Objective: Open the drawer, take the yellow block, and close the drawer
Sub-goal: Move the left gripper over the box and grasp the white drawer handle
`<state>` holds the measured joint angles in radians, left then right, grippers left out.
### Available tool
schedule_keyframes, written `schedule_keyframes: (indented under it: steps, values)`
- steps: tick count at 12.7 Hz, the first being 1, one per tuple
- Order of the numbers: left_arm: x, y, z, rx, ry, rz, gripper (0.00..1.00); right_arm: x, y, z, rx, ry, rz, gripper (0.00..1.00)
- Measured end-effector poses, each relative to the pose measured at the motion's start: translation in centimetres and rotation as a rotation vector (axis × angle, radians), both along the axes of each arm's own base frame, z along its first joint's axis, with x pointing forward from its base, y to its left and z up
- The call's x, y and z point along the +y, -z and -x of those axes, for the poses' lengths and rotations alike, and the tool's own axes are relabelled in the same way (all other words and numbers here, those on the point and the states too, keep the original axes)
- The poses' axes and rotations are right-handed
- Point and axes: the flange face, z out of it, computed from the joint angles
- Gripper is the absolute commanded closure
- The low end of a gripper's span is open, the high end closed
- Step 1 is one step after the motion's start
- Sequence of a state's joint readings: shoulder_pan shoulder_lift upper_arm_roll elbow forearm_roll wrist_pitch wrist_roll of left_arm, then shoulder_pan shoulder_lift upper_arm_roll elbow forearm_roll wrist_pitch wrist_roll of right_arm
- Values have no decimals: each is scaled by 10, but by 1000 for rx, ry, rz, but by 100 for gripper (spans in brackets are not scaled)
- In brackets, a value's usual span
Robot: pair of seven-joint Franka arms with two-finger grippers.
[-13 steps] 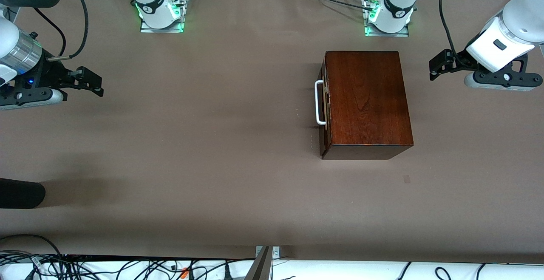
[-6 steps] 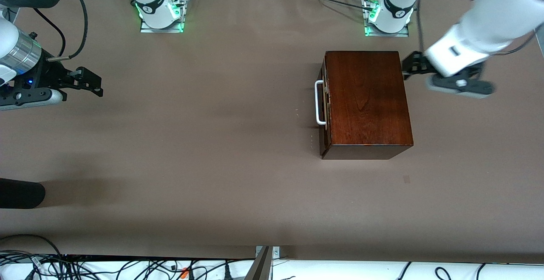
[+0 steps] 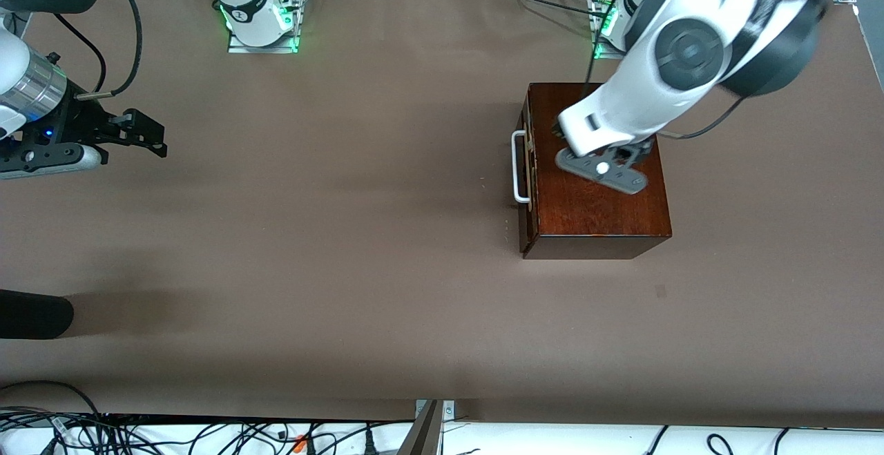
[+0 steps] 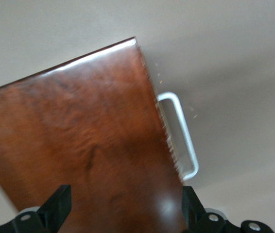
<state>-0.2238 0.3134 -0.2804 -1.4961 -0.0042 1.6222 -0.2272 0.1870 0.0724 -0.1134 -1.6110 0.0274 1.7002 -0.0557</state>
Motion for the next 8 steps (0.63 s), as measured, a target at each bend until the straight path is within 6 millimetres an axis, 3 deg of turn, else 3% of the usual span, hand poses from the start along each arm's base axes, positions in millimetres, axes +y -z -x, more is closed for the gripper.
schedule_keyframes:
  steps: [3,8]
  values:
    - [-54,27,18,12,-173,-53,0,0,0,0,0,0,0,0]
    - [-122,83,44,-68,-215,-185,0,0,0,0,0,0,0,0]
